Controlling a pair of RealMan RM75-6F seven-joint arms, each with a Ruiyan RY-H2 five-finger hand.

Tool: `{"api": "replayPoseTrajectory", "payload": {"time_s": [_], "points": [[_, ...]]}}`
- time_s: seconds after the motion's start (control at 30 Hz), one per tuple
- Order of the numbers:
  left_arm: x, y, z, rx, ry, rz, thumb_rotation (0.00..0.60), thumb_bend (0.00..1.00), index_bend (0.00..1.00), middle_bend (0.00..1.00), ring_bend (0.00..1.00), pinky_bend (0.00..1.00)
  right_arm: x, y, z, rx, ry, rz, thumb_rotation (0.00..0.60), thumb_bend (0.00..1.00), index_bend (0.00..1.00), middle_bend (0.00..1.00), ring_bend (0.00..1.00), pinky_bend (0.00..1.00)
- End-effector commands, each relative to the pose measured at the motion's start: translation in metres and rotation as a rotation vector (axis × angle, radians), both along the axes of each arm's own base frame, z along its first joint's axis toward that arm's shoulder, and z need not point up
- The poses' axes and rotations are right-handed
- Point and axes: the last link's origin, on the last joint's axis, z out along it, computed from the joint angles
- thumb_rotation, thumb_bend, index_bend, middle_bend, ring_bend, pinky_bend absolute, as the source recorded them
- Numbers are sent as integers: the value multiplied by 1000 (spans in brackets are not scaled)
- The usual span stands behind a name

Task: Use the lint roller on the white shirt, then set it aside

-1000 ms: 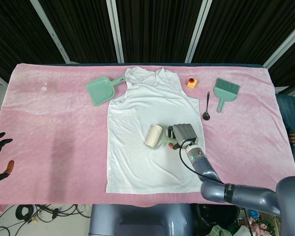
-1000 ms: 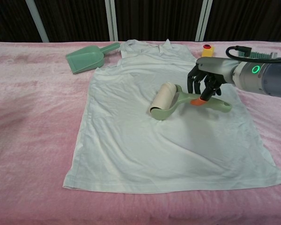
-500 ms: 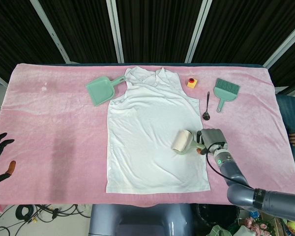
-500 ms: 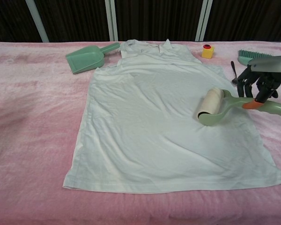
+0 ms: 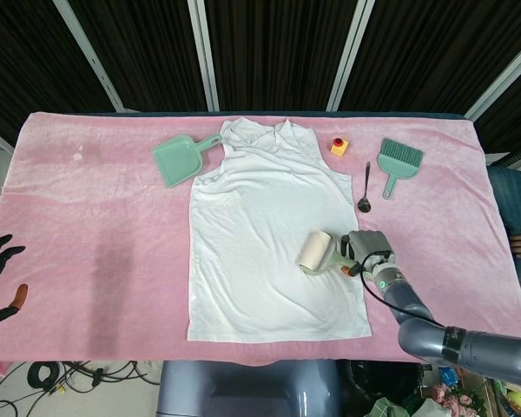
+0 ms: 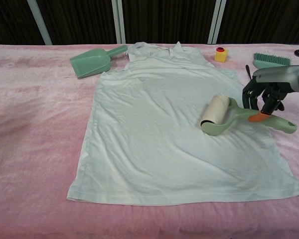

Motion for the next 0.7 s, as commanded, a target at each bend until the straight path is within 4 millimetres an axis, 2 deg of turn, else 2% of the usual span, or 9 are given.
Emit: {"api": "replayPoseTrajectory", "payload": {"time_s": [0.03, 0.7], "points": [[0, 0, 0, -2, -1, 0, 600, 413, 198, 84, 0, 14, 9, -5, -9, 6, -14, 17, 600, 699, 757, 674, 709, 646], [-3, 3, 1, -6, -12, 7, 600, 413, 198, 84, 0, 14, 83, -35, -71, 23, -77, 98, 600, 712, 763, 679, 715, 649]]}}
